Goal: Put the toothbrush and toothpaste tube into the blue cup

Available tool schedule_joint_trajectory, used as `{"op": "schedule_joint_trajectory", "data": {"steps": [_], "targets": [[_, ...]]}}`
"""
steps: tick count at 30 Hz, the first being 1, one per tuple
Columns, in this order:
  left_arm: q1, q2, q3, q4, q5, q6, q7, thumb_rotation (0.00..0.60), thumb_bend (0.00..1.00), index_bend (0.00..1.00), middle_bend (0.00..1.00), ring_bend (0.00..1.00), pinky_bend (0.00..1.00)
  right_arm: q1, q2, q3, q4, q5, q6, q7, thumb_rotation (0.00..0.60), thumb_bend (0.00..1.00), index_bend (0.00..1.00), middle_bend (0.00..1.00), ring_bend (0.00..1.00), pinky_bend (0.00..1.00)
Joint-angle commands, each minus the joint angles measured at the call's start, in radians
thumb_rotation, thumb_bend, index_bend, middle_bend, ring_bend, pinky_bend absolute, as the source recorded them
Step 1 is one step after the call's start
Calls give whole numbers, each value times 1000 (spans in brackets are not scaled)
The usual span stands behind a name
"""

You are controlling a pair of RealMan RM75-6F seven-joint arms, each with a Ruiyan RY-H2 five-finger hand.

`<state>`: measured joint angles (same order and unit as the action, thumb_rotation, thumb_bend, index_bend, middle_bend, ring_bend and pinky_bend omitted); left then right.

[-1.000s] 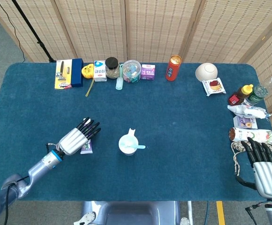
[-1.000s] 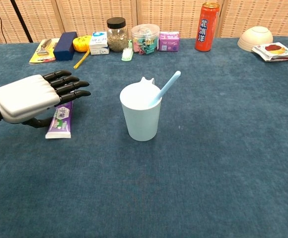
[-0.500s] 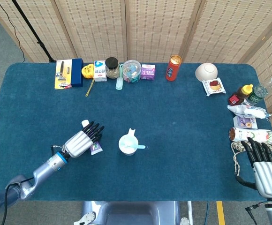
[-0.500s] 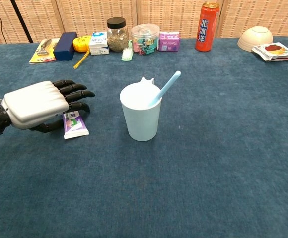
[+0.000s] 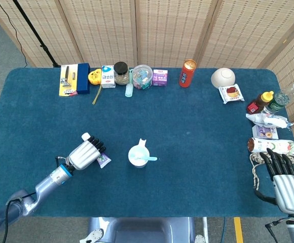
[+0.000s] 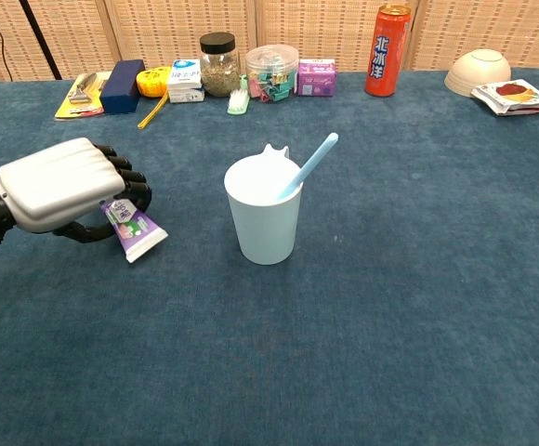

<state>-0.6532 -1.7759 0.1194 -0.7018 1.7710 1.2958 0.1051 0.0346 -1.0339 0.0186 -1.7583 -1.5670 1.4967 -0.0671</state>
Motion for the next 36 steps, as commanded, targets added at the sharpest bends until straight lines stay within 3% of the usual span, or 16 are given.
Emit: {"op": "schedule_joint_trajectory", "data": {"steps": [1,9,14,17,21,25,36], "targets": [[3,4,-13,-1,-8,17,-16,600,383,615,460,418,419,0,0,-1,0,0,-1,1,600,0,0,0,0,0],[11,57,-73,-102,-47,104,-139,600,382,615,459,411,419,2,1,-2,-2,1,-6,-1,600,0,0,0,0,0],[18,142,-155,-315,-132,133,-398,600,383,615,457,409,419,2,0,-4,-4,0,-8,-5,600,0,0,0,0,0],[16,191,-191,-395,-159,134,-442,600,383,615,451,404,419,3,-1,-5,-5,0,-9,-8,600,0,0,0,0,0],[25,259,-215,-560,-196,112,-541,600,382,615,448,402,419,3,-2,-3,-5,4,-9,-10,600,0,0,0,0,0],[26,305,-235,-658,-220,91,-584,600,383,615,446,395,419,6,-4,-2,-3,8,-16,-11,600,0,0,0,0,0],[13,314,-264,-880,-309,-49,-819,600,373,610,442,388,379,9,-5,-2,-1,10,-20,-11,600,0,0,0,0,0]]}}
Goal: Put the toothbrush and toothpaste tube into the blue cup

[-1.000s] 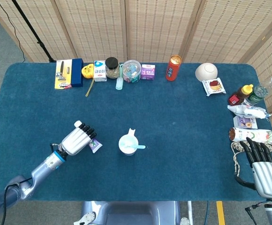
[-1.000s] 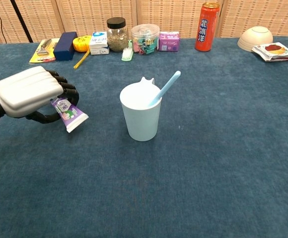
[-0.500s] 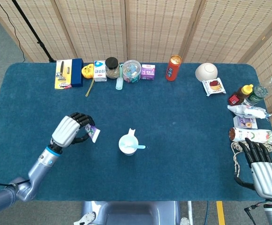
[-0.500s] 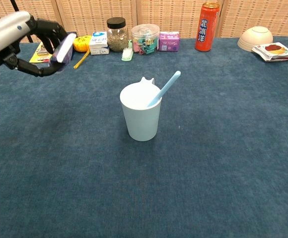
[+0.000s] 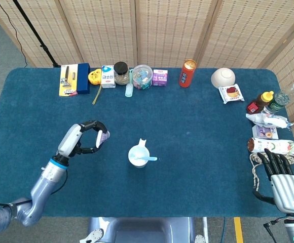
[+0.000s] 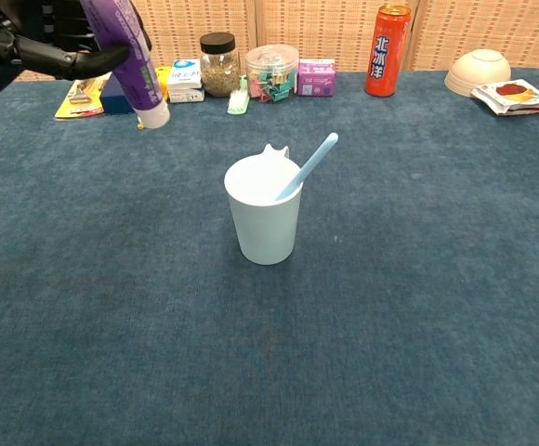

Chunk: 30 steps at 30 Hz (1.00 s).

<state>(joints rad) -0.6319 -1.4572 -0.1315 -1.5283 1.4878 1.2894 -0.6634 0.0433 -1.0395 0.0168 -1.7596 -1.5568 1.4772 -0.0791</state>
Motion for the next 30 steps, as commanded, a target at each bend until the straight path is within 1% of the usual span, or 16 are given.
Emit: {"op": "schedule_joint_trajectory", "data": {"steps": [1,8,15,19,25,28,30], "targets": [[-10,-10,-15,-61,-26,-46,-53,600,373,609,442,388,378,0,1,0,0,0,-1,2,600,0,0,0,0,0],[-26,-72,-21,-95,-21,-71,-2,600,374,604,439,386,372,1,4,3,6,7,-2,15,600,0,0,0,0,0],[-51,-140,-51,-89,-70,-118,30,600,371,605,439,385,371,4,6,4,11,9,-6,25,600,0,0,0,0,0],[-73,-197,-70,-81,-106,-157,47,600,370,604,439,383,372,5,7,5,14,11,-7,30,600,0,0,0,0,0],[-82,-248,-72,-46,-119,-178,71,600,370,602,438,375,371,4,10,6,16,14,-6,37,600,0,0,0,0,0],[-81,-263,-71,-28,-122,-184,72,600,369,593,437,355,318,5,10,6,17,15,-7,38,600,0,0,0,0,0],[-79,-277,-71,-11,-127,-185,78,600,369,577,430,323,244,5,10,5,17,14,-8,38,600,0,0,0,0,0]]}}
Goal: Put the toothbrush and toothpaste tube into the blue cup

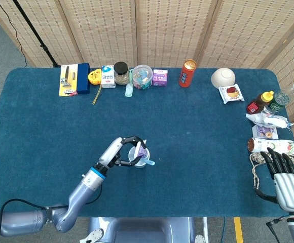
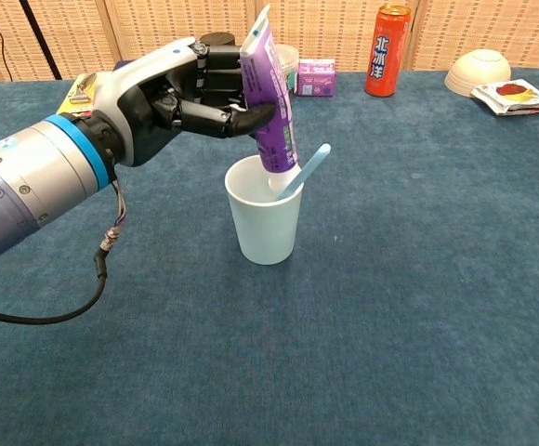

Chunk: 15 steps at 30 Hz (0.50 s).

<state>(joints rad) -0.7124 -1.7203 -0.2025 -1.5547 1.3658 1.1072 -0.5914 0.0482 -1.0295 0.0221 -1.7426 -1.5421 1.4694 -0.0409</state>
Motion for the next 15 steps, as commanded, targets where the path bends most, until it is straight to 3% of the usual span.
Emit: {"op": "schedule_joint_trajectory", "data": {"steps": [1,7,15], "targets": [[3,-17,0,20,-6,-2,8,600,369,573,427,311,226,1,0,0,0,-1,0,0,600,0,0,0,0,0],[5,-33,-4,43,-13,-17,7,600,370,512,355,218,177,1,-1,-2,-1,-2,-2,-4,600,0,0,0,0,0],[7,-25,4,54,11,-27,15,600,361,304,100,69,92,2,0,-3,-4,-4,-3,-5,600,0,0,0,0,0]]}}
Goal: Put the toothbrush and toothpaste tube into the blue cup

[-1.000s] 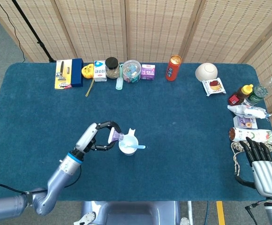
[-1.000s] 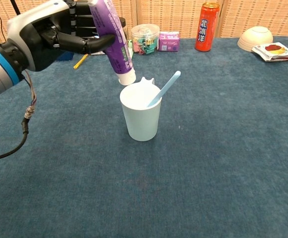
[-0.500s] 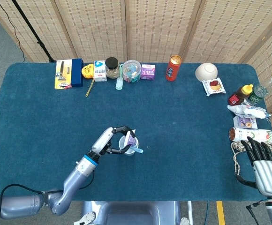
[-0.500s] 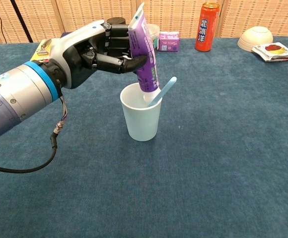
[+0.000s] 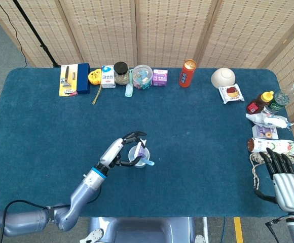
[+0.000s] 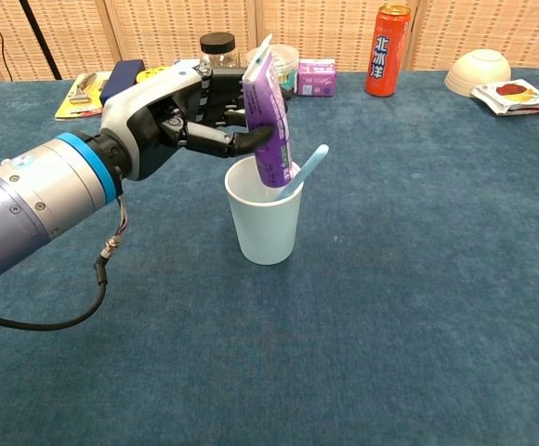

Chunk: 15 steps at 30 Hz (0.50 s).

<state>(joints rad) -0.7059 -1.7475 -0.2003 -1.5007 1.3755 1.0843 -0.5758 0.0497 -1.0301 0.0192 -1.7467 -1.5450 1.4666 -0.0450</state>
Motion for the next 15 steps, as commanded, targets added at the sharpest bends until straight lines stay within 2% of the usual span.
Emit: {"op": "schedule_joint_trajectory", "data": {"steps": [1,5,15], "targets": [[1,3,3,0,2,-5,0,600,361,286,90,64,91,0,0,-1,0,-1,0,-1,600,0,0,0,0,0],[3,3,5,1,7,-8,2,600,359,229,67,56,91,0,1,-1,-1,-2,1,0,600,0,0,0,0,0],[28,45,4,-37,48,29,-45,600,359,197,31,44,91,-1,4,-1,-1,-3,4,5,600,0,0,0,0,0]]}}
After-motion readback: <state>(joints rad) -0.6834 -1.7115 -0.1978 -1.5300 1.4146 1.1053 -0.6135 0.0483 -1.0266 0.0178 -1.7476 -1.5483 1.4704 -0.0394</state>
